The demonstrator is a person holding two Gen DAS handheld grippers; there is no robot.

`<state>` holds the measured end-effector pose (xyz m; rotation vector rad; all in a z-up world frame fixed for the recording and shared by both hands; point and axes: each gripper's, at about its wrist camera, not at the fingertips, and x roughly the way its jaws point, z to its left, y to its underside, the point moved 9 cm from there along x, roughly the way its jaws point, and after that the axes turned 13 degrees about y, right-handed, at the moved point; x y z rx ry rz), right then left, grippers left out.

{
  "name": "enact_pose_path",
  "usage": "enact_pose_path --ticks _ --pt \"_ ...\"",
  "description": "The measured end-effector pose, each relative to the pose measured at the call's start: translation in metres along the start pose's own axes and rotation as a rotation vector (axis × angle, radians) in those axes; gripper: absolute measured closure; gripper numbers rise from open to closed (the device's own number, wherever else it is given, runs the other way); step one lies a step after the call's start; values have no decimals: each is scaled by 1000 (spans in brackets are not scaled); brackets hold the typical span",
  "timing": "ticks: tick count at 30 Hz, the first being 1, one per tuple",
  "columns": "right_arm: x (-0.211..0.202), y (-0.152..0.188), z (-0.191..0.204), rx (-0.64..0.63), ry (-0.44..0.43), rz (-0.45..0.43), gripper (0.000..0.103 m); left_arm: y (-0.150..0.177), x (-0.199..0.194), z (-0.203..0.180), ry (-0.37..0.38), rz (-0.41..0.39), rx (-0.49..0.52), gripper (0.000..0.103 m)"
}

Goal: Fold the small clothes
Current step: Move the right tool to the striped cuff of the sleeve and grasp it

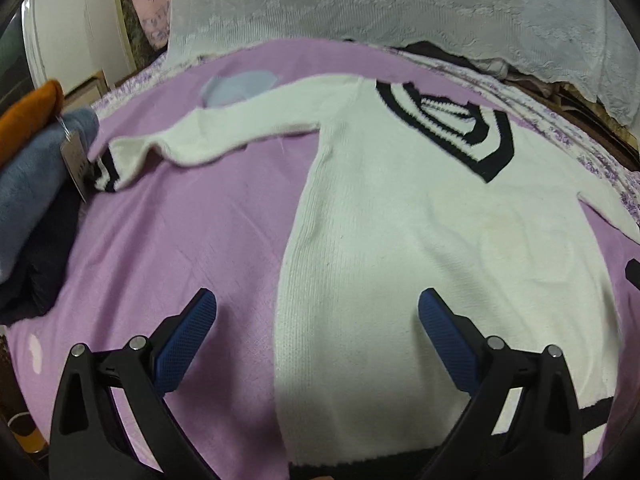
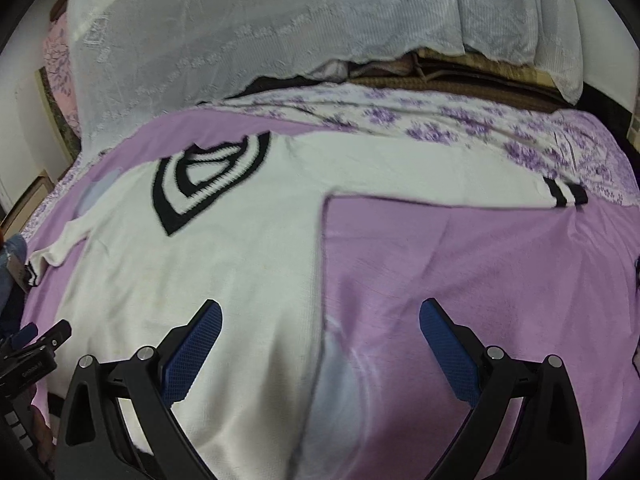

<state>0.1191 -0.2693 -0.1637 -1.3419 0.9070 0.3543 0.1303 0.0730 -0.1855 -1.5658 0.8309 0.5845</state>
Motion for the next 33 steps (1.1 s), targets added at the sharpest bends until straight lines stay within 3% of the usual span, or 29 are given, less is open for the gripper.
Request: enact_pose_path --ticks 4,7,11,16,18,21,27,30,33 --pt "25 6 -14 45 -19 65 3 7 19 6 20 39 -6 4" --pt "48 16 -25 131 -101 157 3 8 23 4 12 44 32 4" --pt "45 17 -34 221 -235 109 3 10 23 4 17 60 54 4" --pt "41 17 -32 191 -288 120 3 -4 12 1 58 53 60 4" --pt "39 4 -44 297 -349 164 3 -23 0 -2 34 15 92 4" --pt "40 -38 -82 528 -445 141 3 -53 -13 -14 9 -37 143 4" --pt "72 -75 -133 777 -462 129 4 -117 -11 -35 21 -135 143 4" --pt "92 -78 -151 821 -415 121 13 -134 9 -34 63 -130 95 4" --pt "113 -75 -172 859 -366 122 21 -140 35 -24 26 -118 91 4"
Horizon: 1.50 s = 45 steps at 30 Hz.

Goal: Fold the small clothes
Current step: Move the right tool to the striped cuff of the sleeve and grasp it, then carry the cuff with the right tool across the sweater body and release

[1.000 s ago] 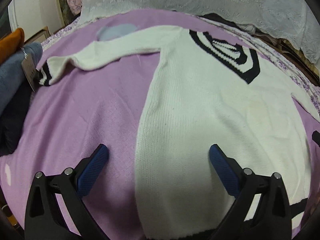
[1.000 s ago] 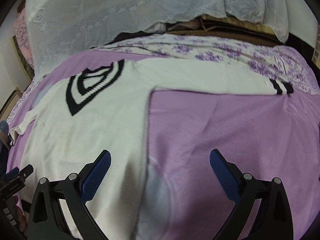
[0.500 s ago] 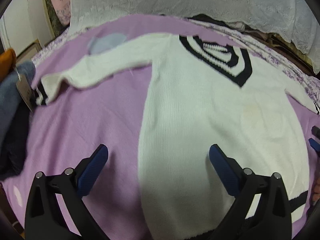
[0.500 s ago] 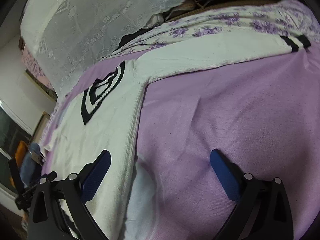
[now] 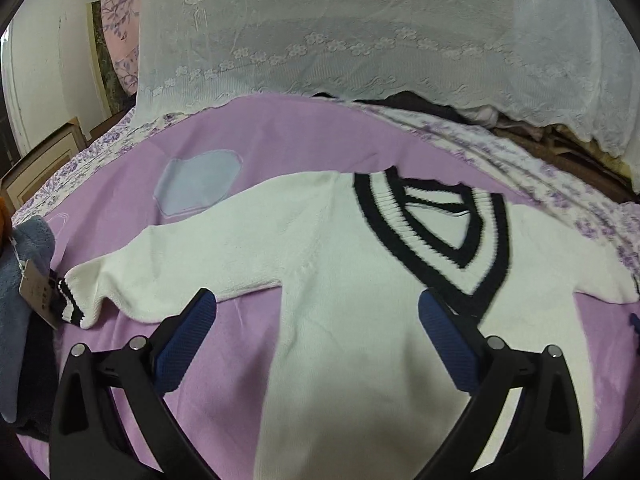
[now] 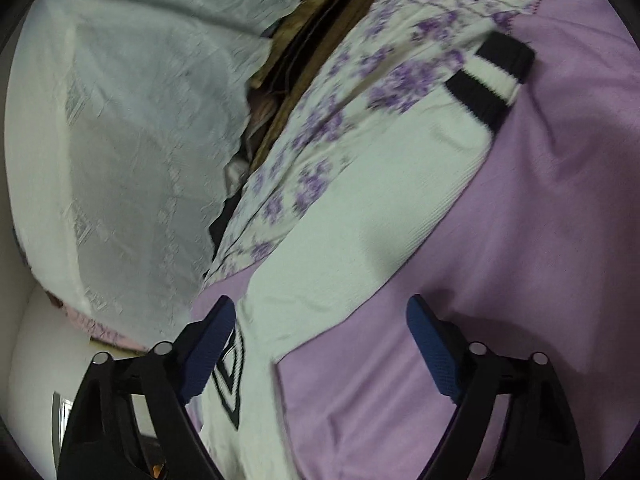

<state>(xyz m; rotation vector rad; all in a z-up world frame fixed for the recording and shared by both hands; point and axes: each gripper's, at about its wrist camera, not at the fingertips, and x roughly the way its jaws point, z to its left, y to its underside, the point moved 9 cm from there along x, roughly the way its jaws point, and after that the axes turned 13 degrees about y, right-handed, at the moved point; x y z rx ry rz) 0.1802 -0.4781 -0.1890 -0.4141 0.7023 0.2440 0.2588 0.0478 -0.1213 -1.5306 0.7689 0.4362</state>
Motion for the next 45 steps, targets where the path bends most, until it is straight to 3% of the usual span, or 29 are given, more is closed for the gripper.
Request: enact_pose_path --ticks 4,8,14,19,21,25,29,33,38,45 --pt "8 -19 -22 57 39 -36 41 15 39 21 -22 72 -32 4" --pt "13 -46 -36 103 76 -84 48 33 67 42 15 166 -131 4" --pt "16 -80 -56 176 82 -176 53 35 67 38 1 154 -95 4" --pt "19 -89 -66 137 93 -217 71 39 75 33 -68 183 -30 4" --pt "20 -91 -66 131 97 -217 76 40 78 34 -67 191 -30 4" --pt "16 -89 -80 187 75 -216 95 44 77 38 -47 199 -43 4" --pt "10 -84 -81 158 77 -231 94 34 68 45 -16 226 -27 4" --pt "10 -83 -79 147 89 -236 94 12 47 71 -67 109 -22 4" --pt "-6 -81 -64 91 87 -298 94 29 75 96 6 176 -155 4" --pt "-34 -70 -8 -69 72 -345 94 27 70 91 -35 152 -109 4"
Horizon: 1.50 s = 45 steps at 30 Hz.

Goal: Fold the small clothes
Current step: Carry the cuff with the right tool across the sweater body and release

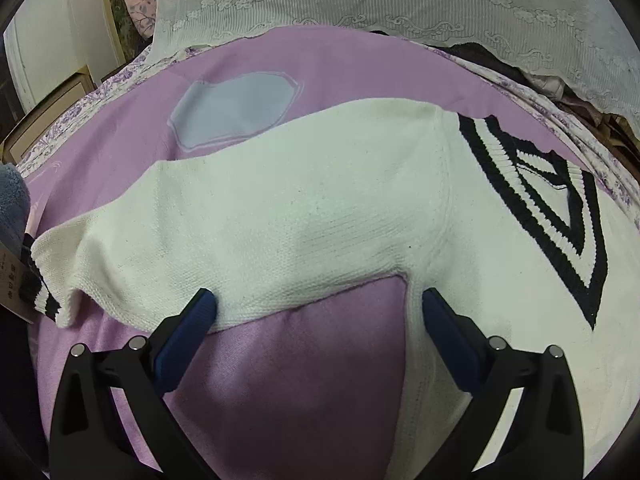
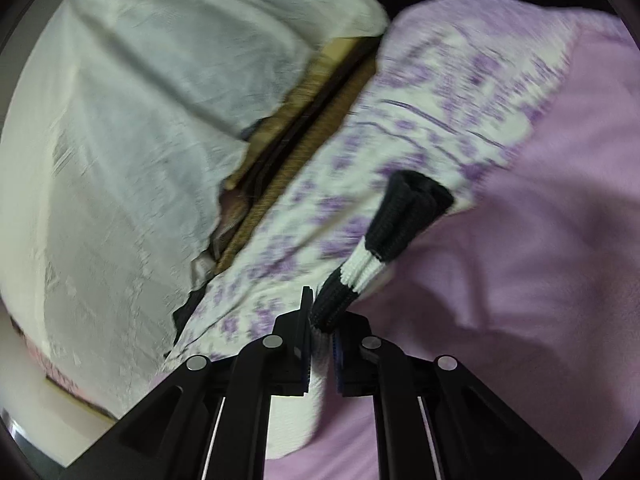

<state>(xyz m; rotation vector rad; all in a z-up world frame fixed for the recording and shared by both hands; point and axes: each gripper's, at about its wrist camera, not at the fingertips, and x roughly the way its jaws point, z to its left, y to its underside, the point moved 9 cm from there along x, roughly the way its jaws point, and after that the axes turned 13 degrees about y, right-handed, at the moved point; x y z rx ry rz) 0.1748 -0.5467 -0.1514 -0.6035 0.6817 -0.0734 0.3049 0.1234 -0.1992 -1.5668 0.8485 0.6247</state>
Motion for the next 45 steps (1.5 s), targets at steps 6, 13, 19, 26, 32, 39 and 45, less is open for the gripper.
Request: enact_pose_path --ticks 6,13,19,26,32,39,45 --pt "-13 7 53 -100 -13 7 94 -4 -17 2 21 -20 -14 4" --pt "-23 29 109 -186 -42 20 94 -18 -44 12 -42 -93 3 4" --pt "-24 54 154 -251 -67 39 94 -24 -65 23 -44 -137 -27 4" --pt "-26 90 203 -329 -106 72 94 -29 -83 34 -17 -166 -75 4" --pt "-29 127 251 -394 -157 109 94 -30 -90 36 -1 -174 -81 4" --pt "-29 186 304 -474 -226 172 94 -31 -97 32 14 -186 -75 4" --pt "-19 252 332 -576 -246 244 94 -30 -97 35 20 -180 -82 4"
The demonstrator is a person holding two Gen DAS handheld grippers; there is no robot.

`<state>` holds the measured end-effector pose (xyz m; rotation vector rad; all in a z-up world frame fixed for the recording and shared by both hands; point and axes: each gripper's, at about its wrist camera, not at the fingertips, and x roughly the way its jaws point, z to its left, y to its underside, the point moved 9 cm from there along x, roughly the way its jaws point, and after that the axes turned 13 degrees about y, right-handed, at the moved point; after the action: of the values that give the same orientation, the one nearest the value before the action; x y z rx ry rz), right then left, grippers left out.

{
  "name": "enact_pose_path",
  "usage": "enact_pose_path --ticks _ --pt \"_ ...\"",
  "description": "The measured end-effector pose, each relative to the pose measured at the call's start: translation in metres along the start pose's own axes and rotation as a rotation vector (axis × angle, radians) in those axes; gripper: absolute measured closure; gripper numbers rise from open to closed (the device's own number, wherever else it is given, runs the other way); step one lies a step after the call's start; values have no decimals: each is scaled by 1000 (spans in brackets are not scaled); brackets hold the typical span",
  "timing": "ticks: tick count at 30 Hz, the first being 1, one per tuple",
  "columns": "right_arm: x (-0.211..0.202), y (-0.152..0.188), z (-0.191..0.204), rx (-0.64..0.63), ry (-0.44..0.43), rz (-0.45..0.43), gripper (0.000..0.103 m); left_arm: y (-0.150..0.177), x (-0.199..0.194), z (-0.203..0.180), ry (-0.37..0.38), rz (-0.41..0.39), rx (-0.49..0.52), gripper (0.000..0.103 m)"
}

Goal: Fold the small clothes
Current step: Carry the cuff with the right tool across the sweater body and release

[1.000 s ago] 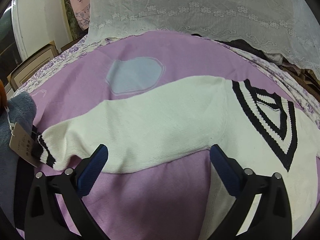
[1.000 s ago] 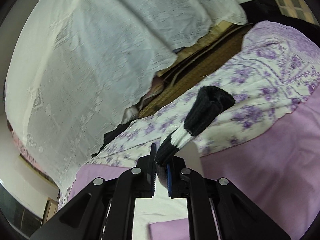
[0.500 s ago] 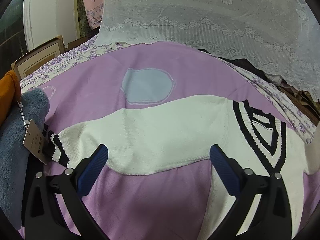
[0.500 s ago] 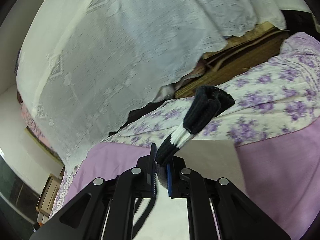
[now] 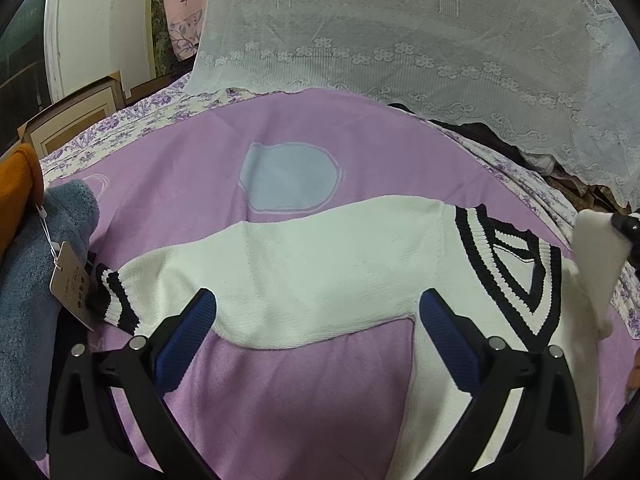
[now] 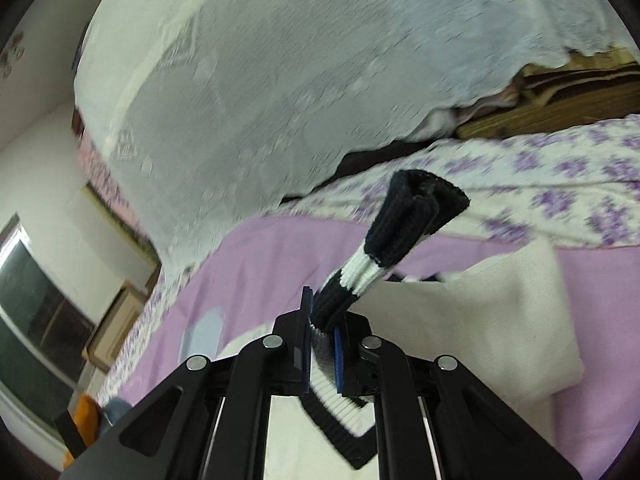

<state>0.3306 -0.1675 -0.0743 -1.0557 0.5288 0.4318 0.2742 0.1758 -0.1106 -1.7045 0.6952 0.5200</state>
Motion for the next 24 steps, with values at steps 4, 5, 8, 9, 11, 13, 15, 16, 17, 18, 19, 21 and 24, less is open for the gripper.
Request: enact_pose_path --ticks 4,5,8,9,11,13,15,16,17,18,19,21,24 --pt "28 26 17 -62 27 45 94 1 2 0 -2 7 -4 4" --pt "35 32 19 -74 36 54 94 1 3 0 -3 9 -4 4" --pt "51 54 27 -110 60 87 91 2 6 0 -5 17 0 4" --pt "58 63 31 -132 67 108 90 2 7 -1 -6 19 3 4" --pt "66 79 38 -173 66 148 62 4 9 -1 -7 26 7 4" --pt "69 93 46 -224 58 174 49 5 11 -1 -11 31 10 4" --pt "65 101 54 -288 67 160 49 5 13 0 -15 37 11 4" --pt "61 101 57 -317 69 143 48 6 15 1 -17 41 10 4" --pt "58 101 60 -325 64 134 48 6 16 2 -18 43 8 4" --pt "52 99 61 -326 51 124 47 6 16 3 -19 45 6 4" --pt "48 96 62 -322 33 117 45 6 17 3 -20 46 5 4" --pt "37 91 66 -344 -2 96 36 7 18 4 -22 48 3 4" --pt "42 99 75 -528 99 90 28 7 20 5 -28 52 5 4"
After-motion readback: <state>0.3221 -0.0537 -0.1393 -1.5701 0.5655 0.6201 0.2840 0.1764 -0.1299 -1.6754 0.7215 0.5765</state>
